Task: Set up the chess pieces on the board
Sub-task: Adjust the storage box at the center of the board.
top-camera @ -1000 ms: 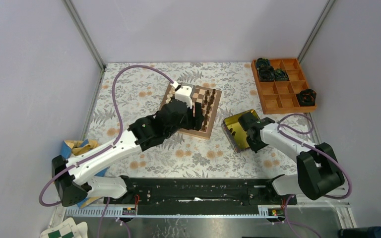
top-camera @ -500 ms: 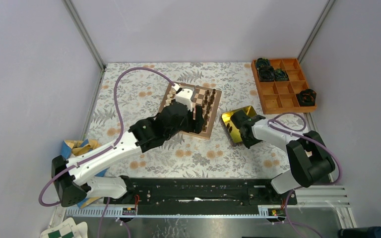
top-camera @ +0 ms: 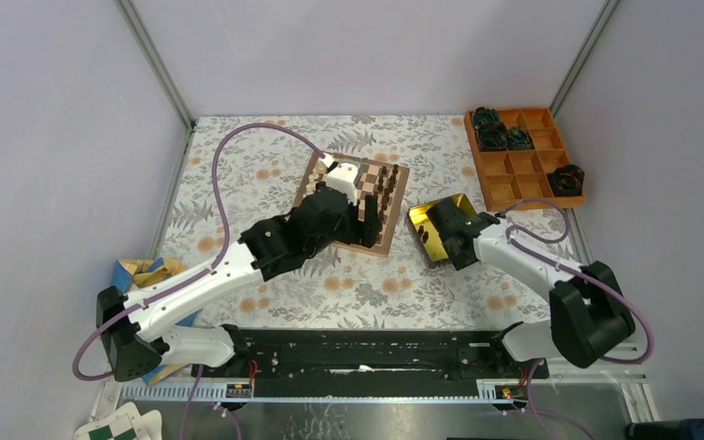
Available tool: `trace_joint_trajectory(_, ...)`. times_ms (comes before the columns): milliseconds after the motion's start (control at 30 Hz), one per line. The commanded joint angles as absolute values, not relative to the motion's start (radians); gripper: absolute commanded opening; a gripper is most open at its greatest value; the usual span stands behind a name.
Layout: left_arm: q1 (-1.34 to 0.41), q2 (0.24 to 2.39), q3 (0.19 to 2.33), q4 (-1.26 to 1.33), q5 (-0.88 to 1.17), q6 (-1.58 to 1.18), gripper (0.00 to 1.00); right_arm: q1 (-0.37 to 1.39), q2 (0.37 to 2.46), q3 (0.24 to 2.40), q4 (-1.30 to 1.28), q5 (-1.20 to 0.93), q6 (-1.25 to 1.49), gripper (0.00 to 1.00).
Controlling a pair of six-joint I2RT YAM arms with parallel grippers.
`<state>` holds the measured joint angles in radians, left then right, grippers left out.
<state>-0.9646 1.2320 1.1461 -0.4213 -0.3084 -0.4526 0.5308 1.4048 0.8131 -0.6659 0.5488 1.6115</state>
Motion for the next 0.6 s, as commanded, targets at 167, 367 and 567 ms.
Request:
trace_joint_trajectory(167, -0.972, 1.328, 1.274, -0.434, -0.253, -0.361, 0.86, 0.544, 1.258, 0.968, -0.780, 0.660, 1.480, 0.56)
trace_joint_trajectory(367, -0.973, 1.431, 1.370, -0.463, -0.188, -0.307, 0.86, 0.544, 1.223, 1.012, -0.763, 0.697, 1.397, 0.55)
trace_joint_trajectory(567, -0.973, 1.513, 1.448, -0.515, -0.184, -0.294, 0.86, 0.543, 1.290, 1.046, -0.615, 0.623, 1.171, 0.53)
